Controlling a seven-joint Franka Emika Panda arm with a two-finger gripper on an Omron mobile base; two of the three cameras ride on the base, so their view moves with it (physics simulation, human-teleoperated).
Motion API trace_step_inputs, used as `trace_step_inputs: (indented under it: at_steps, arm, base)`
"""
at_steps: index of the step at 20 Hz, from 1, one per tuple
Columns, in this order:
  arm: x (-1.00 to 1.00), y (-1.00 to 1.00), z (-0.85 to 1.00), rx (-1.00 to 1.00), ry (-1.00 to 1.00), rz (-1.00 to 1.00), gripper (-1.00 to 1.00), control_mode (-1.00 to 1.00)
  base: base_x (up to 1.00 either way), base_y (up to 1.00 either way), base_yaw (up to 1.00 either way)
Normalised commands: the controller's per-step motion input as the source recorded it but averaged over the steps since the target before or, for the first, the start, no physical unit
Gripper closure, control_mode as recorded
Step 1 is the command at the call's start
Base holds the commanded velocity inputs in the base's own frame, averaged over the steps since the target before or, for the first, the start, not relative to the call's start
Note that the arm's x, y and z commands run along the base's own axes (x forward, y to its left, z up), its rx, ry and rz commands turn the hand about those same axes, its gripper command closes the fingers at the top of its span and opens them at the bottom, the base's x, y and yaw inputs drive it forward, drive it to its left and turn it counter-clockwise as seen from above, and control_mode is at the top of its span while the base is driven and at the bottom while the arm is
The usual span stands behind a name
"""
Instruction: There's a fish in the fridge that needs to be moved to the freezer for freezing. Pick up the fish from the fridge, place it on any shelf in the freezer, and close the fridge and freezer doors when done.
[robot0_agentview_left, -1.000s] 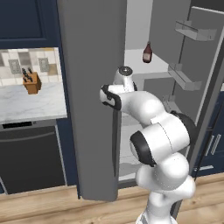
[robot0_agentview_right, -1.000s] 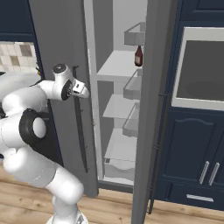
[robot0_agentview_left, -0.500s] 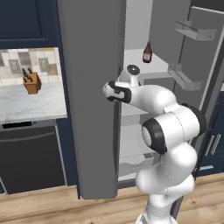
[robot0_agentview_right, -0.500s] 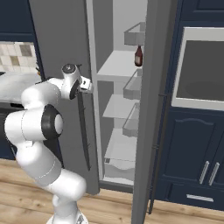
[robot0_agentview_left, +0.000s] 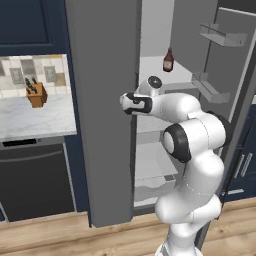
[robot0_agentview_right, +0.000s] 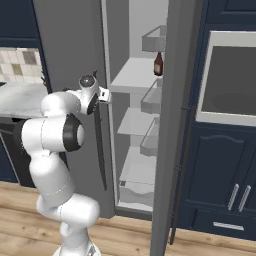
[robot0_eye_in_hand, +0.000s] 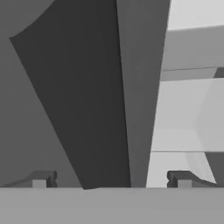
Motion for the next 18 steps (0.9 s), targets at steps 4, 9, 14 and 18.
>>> trace_step_inputs:
  at_steps: [4, 9, 14, 18]
  arm:
    - [0.71, 0.00, 0.00, 0.00, 0.00, -0.02, -1.00, -1.00]
    - [0.25, 0.00, 0.11, -0.01, 0.05, -0.03, -1.00, -1.00]
    - [-0.44, -0.01, 0.68, 0.00, 0.22, -0.06, -1.00, -1.00]
    - [-0.75, -0.19, 0.75, 0.00, 0.05, -0.02, -1.00, -1.00]
  base:
    - [0.00, 0.00, 0.00]
    - [0.00, 0.00, 0.00]
    - [0.00, 0.00, 0.00]
    - [0.00, 0.00, 0.00]
